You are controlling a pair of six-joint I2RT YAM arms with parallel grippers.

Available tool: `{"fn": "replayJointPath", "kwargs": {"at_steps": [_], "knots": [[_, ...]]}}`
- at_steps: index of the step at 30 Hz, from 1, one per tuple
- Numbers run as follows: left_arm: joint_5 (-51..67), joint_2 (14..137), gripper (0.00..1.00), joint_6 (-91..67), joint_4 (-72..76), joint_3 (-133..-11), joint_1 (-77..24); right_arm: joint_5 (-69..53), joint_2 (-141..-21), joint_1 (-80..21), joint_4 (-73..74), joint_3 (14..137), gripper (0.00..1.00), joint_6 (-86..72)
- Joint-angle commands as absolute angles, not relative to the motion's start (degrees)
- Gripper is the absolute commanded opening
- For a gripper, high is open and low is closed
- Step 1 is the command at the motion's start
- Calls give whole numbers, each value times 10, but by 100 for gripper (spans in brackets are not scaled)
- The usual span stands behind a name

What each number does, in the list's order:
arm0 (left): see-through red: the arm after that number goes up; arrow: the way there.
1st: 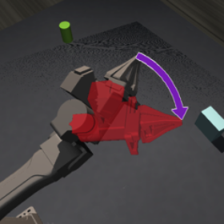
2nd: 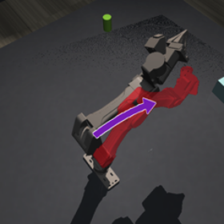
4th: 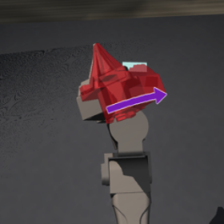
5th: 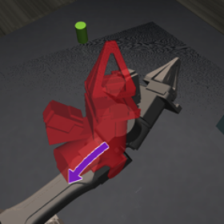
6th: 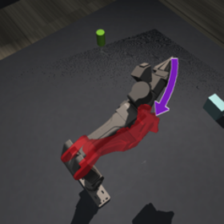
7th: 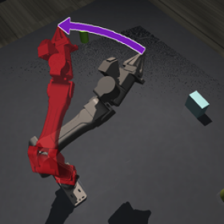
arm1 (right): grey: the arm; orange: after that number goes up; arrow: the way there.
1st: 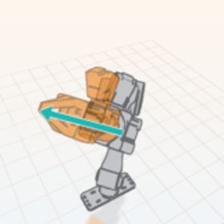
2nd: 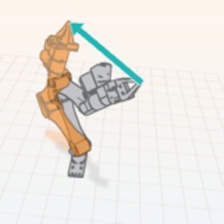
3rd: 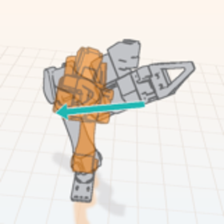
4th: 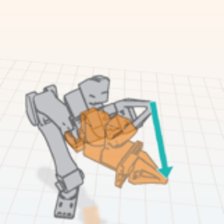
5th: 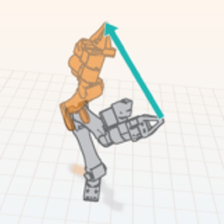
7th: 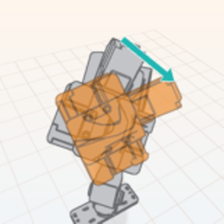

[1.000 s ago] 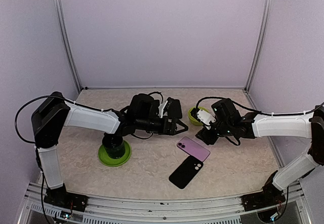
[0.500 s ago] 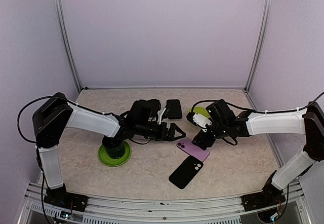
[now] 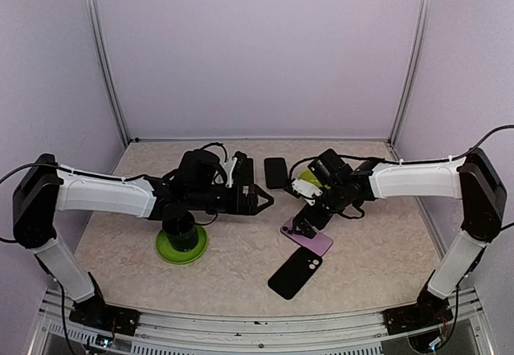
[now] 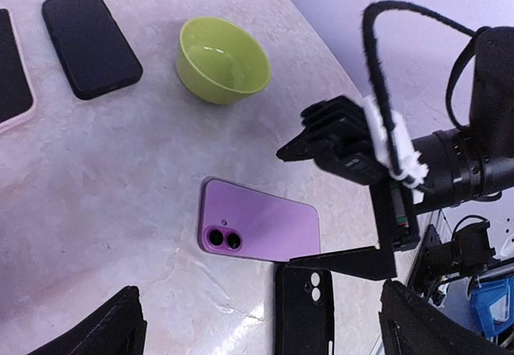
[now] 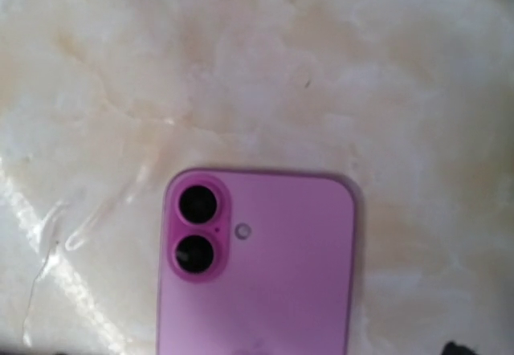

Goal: Put the phone into the phone case
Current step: Pick up the phone at the center of the board.

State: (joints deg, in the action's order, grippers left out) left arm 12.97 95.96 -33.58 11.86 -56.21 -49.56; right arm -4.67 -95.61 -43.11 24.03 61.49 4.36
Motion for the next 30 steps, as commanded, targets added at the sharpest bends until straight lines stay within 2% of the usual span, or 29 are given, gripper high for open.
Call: {"fn": "replayJointPath", "kwargs": {"at_steps": [1,4,10,14,30], "knots": [[29,901,99,-305,24,-582,-501,-61,-997,-439,315,661,100,38],[-24,869,99,-272,4,-574,-505,-51,-1033,-440,354,705,100,43],[-23,794,99,-280,46,-511,-496,-35,-1096,-441,412,775,100,50],[13,799,99,-291,35,-510,-477,-31,-1126,-446,449,807,100,58],[-31,762,99,-300,38,-479,-487,-4,-1190,-448,496,848,98,60]]}}
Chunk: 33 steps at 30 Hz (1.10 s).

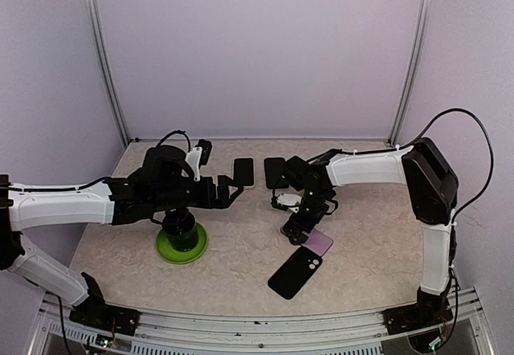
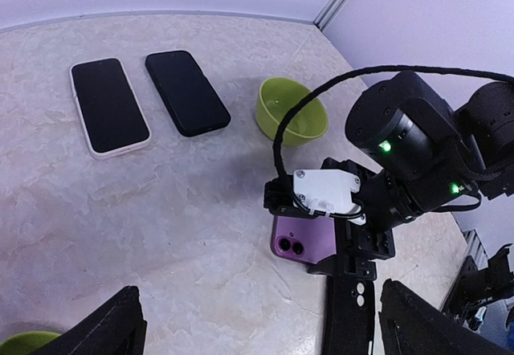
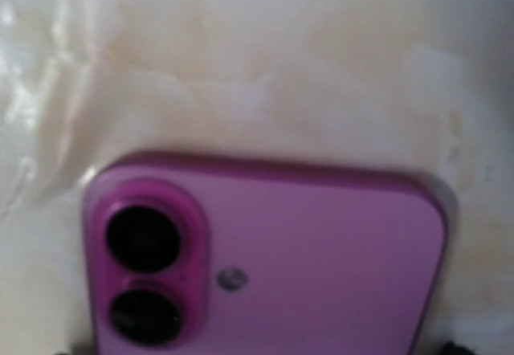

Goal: Put the phone into the phone case
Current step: Pick up the phone at the center of the board.

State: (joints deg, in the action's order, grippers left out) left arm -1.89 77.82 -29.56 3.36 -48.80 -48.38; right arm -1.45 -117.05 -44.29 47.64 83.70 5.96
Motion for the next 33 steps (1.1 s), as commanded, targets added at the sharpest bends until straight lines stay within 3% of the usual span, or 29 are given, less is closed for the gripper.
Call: {"fn": "replayJointPath", "kwargs": {"at_steps": [1,4,13,33], "knots": [[-32,762,99,-302,37,-479,-487,-4,-1193,-448,494,848,96,58],[-37,763,99,-305,36,-477,-488,-6,-1197,-450,485,841,90,54],[-34,772,99,-311,40,-475,-488,-4,-1187,-451,438,805,60,47],[52,881,99,-296,4,-564,-477,66,-1062,-462,321,727,57,75]]}}
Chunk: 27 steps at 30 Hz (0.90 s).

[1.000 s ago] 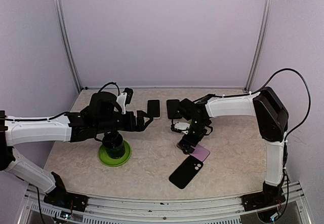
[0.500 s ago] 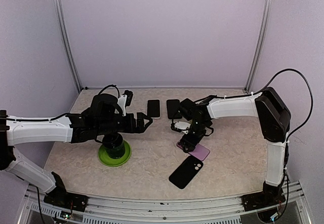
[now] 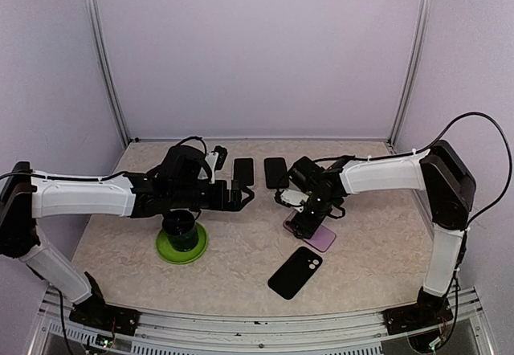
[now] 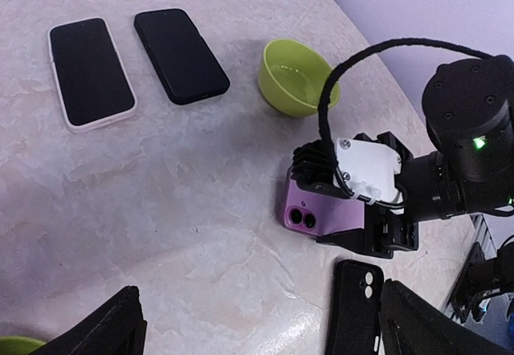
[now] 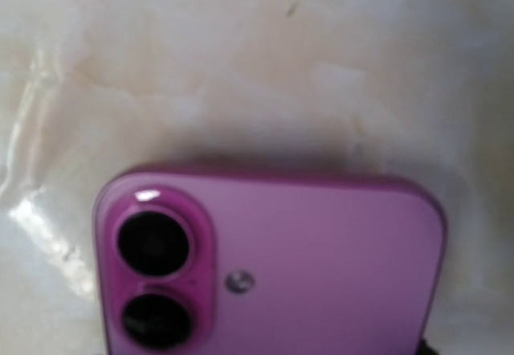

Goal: Put the phone into the phone case
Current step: Pick up the phone at the center of the board, then pass from the right arm to the left

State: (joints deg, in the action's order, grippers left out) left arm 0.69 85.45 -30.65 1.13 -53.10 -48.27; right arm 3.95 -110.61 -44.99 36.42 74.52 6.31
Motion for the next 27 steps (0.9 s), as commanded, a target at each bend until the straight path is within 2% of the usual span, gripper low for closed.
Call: {"fn": "replayJointPath", "kwargs": {"at_steps": [1,10,19,27], "knots": [[62,892,99,-294,4,-570,-475,69,-1055,-465,314,721,56,76],[175,978,99,-289,15,-631,-468,109,-985,-480,229,650,55,91],[266,1077,93,-305,32,-692,-464,124,-934,-497,153,590,54,106],[318,1113,89,-330,79,-697,-455,121,-892,-503,115,557,54,111]]}}
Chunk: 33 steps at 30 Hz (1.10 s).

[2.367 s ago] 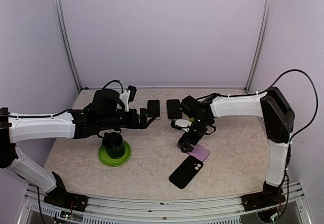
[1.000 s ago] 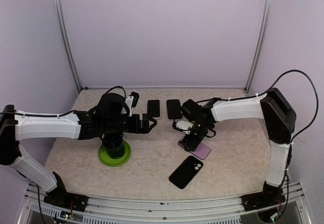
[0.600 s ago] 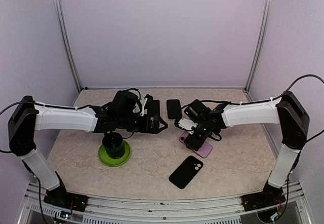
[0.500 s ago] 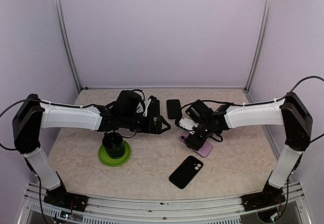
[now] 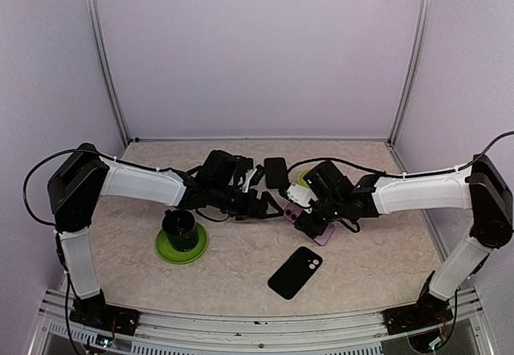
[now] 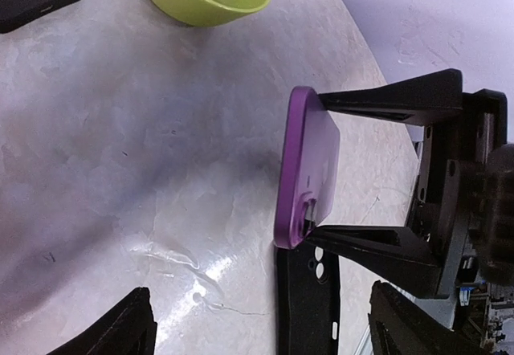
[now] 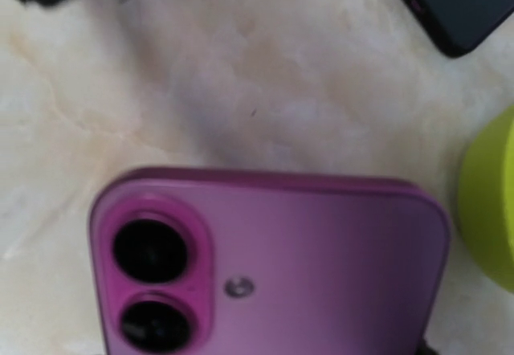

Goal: Put the phone into the phone case
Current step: Pass from the right arm to the left

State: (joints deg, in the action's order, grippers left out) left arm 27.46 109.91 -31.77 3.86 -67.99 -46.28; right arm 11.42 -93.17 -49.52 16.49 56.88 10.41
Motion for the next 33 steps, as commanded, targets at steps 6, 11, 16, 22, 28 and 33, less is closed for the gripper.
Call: {"fn": "replayJointPath", "kwargs": {"at_steps": [6,11,16,22,28,33], "knots": [[354,1130,86,-344,112,-704,-451,111,-867,-505,89,533,54,116],[377,1145,83,-356,140,-712,-452,101,-853,-509,69,518,53,119],[386,1160,75,-358,138,-732,-454,93,-847,-514,62,512,53,123],[399,1181,55,-361,137,-752,-458,88,-849,-522,55,509,53,127],[402,1192,22,-364,135,-760,-458,92,-856,-529,54,513,53,130],[402,1192,9,-363,134,-761,-458,93,-861,-532,53,514,54,134]]}}
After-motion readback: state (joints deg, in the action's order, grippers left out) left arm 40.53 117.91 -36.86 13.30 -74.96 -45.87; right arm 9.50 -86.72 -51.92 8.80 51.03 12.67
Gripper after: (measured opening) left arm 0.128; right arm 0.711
